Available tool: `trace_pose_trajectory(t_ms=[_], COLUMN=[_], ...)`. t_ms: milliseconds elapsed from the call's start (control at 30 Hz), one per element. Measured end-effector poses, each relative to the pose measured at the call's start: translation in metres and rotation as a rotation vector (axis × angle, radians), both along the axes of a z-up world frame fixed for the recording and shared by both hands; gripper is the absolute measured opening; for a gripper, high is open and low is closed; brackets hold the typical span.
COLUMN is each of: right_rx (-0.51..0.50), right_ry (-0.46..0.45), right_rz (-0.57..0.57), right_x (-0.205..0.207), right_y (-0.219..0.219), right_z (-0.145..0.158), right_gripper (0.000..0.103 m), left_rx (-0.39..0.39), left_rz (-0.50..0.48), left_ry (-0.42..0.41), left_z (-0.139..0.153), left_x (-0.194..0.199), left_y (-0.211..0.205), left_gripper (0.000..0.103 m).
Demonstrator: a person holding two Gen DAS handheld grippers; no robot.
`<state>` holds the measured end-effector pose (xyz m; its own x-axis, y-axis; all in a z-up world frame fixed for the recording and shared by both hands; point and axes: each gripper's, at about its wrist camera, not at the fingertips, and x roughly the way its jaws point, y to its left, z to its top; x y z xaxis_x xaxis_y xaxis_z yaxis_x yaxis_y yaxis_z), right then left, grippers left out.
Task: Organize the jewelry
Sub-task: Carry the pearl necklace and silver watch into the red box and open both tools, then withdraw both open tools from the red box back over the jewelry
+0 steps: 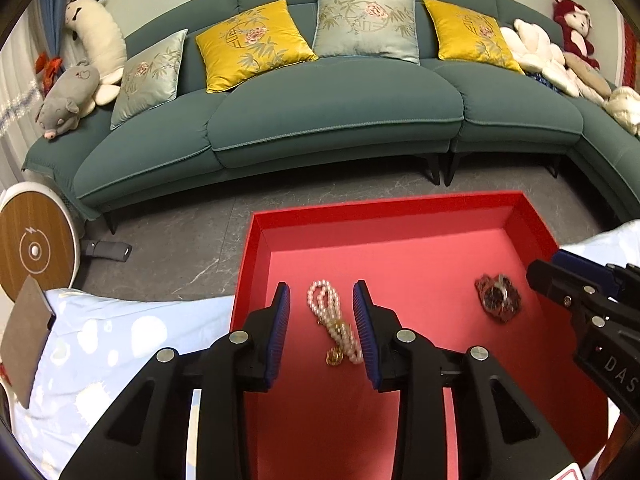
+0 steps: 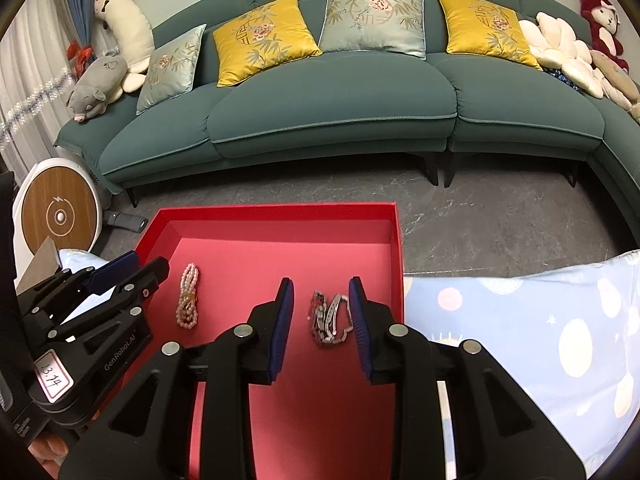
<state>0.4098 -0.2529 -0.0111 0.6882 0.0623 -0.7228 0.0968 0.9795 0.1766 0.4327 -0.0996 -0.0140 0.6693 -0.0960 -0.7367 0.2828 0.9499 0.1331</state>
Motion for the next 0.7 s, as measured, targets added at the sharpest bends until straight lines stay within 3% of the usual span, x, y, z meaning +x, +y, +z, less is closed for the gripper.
trace_pose_trajectory(t_ms=[167,367,700], right_rx=[0.007,0.034,0.008], right_ry=[0.003,-0.016,0.046], right_rz=[0.013,0.074,0.1], right_x=[-0.017,-0.062,-0.105], right_y=[0.002,0.007,0.016], right_z=[-0.004,-0.002,-0.018], right_gripper=[0.028,0.028,0.024], left_rx=[0.0,-0.016,-0.031], left_rz=[0.004,0.002,-0.002], left_ry=[0.044,0.04,0.09], left_z=[-0.008,-0.015,-0.023], left_x=[-0.015,-0.05,-0.093], left_y=[0.011,0.037,0.05], left_gripper=[0.032,0.032,0.031])
